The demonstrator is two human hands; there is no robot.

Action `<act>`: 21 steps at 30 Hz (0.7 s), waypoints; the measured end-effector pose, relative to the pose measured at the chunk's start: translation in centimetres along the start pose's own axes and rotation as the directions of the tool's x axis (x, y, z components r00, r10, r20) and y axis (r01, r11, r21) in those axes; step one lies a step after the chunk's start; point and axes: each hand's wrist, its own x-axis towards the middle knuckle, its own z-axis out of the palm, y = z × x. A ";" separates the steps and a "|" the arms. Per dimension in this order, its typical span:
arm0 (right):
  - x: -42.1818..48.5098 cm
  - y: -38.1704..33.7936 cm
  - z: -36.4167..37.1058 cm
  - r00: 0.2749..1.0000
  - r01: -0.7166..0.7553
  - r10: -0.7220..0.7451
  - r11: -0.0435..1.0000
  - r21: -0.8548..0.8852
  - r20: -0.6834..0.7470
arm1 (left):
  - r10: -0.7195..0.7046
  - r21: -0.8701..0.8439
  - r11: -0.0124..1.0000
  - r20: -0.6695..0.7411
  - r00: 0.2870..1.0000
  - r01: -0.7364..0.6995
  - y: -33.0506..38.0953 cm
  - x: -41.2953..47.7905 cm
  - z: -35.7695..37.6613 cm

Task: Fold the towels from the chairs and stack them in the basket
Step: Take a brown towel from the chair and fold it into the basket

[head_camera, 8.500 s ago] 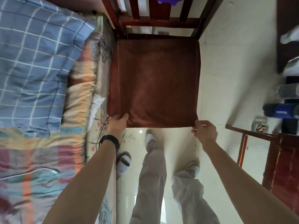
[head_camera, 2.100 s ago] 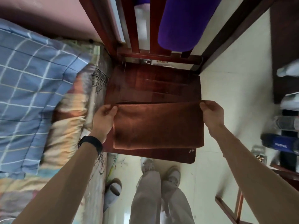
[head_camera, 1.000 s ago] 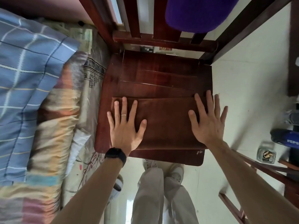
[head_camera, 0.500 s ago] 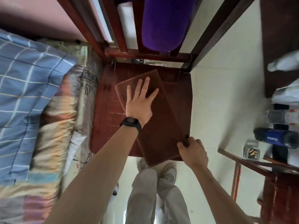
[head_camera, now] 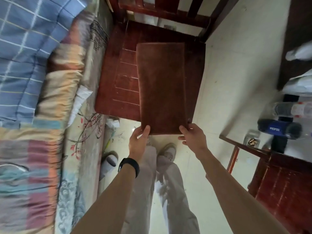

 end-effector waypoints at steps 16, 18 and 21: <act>-9.5 0.9 -1.3 0.993 -0.118 0.111 0.937 0.330 0.040 | 0.144 0.165 0.975 0.033 0.989 -0.148 1.7 -7.1 -5.3; -9.3 -1.7 -2.3 0.998 -0.055 0.046 0.916 0.398 0.031 | 0.169 0.143 0.973 0.108 0.980 -0.183 5.1 -6.9 -5.4; -7.2 -5.9 -4.2 0.994 -0.042 -0.015 0.855 0.517 0.105 | 0.186 0.128 0.966 0.268 0.945 -0.226 10.8 -5.6 -5.8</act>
